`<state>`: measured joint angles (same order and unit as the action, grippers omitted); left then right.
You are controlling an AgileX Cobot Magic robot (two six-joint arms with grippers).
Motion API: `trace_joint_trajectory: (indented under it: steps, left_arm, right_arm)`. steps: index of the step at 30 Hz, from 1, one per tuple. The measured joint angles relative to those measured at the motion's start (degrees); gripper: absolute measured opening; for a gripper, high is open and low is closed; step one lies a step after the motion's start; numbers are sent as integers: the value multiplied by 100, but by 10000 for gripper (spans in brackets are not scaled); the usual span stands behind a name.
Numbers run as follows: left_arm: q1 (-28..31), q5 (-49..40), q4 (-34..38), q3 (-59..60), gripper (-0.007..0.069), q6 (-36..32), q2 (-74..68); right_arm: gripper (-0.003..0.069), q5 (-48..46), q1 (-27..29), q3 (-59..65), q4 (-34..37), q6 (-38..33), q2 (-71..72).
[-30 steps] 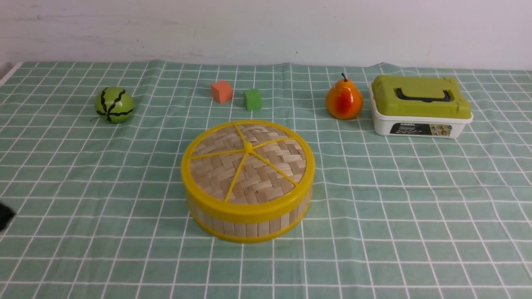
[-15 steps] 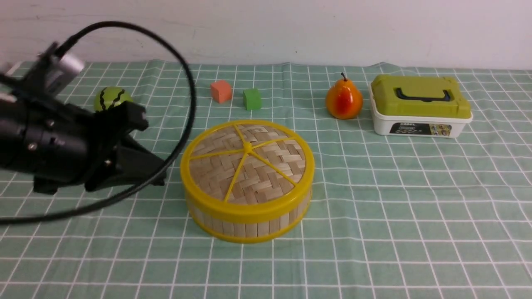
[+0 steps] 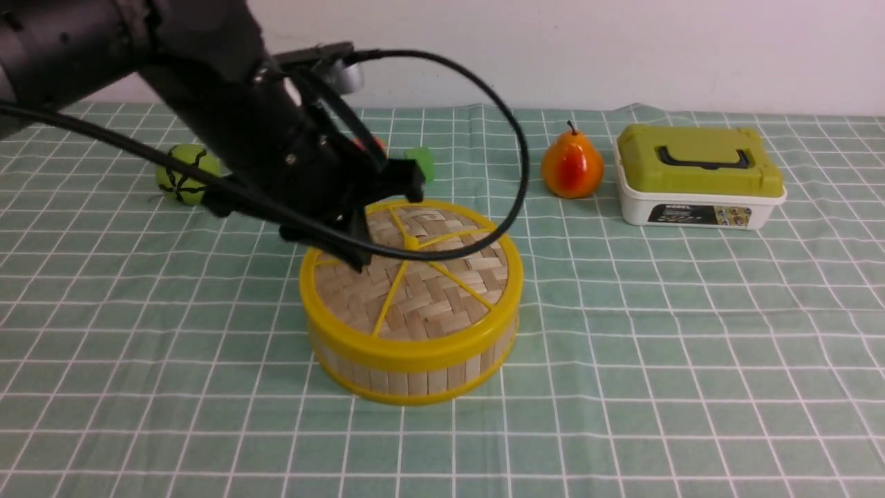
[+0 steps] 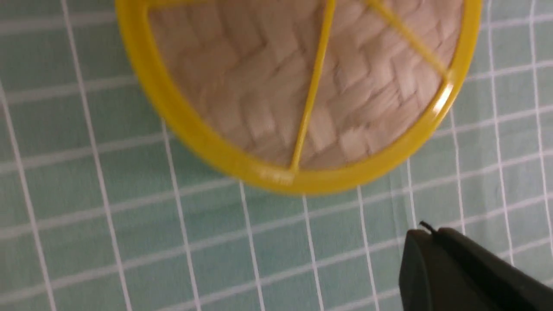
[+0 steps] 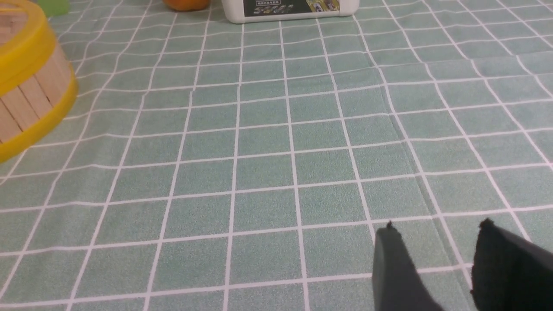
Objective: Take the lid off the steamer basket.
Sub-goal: Use the left arm to lift the lid of the steamer
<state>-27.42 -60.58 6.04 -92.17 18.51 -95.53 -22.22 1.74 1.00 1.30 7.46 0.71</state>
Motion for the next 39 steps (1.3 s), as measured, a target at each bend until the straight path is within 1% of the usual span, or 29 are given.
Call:
trace_joint_trajectory:
  steps: [2,4,5,8,11,12,13,14,15,16,17,19,21,23,27,32,39]
  left_arm:
    - [-182,423,-273,-133,-13,49,-128]
    - [-248,582,-326,-181,-13,80,-277]
    - [-249,592,-326,-192,-13,97,-295]
    - [-277,624,-169,-339,-13,442,-729]
    - [-277,518,-161,-608,4,637,-1075]
    - [-277,410,-228,-787,27,681,-1226]
    - [-277,410,-240,-814,31,681,-1249]
    - [-277,302,-369,-1028,64,686,-1391]
    - [-277,270,-415,-1096,76,686,-1411]
    - [-277,139,-604,-1335,116,639,-1576]
    - [-277,62,-710,-1469,141,607,-1659]
    - [-277,-162,-1066,-1860,223,547,-1956]
    - [-277,-219,-1141,-1967,245,541,-2058]
    - [-277,-328,-1219,-2257,299,514,-2420]
    - [-277,-412,-1219,-2507,318,310,-2801]
    - [-281,-434,-1317,-2579,321,105,-2916]
    - [-281,-360,-1556,-2592,321,77,-2916]
  right_arm:
    - [241,0,0,0,0,0,0]
    - [241,0,0,0,0,0,0]
    - [241,0,0,0,0,0,0]
    - [241,0,0,0,0,0,0]
    - [241,0,0,0,0,0,0]
    - [241,0,0,0,0,0,0]
    - [241,0,0,0,0,0,0]
    - [241,0,0,0,0,0,0]
    - [241,0,0,0,0,0,0]
    - [241,0,0,0,0,0,0]
    - [241,0,0,0,0,0,0]
    - [241,0,0,0,0,0,0]
    - [241,0,0,0,0,0,0]
    - [241,0,0,0,0,0,0]
    - [241,0,0,0,0,0,0]
    - [241,0,0,0,0,0,0]
    - [241,0,0,0,0,0,0]
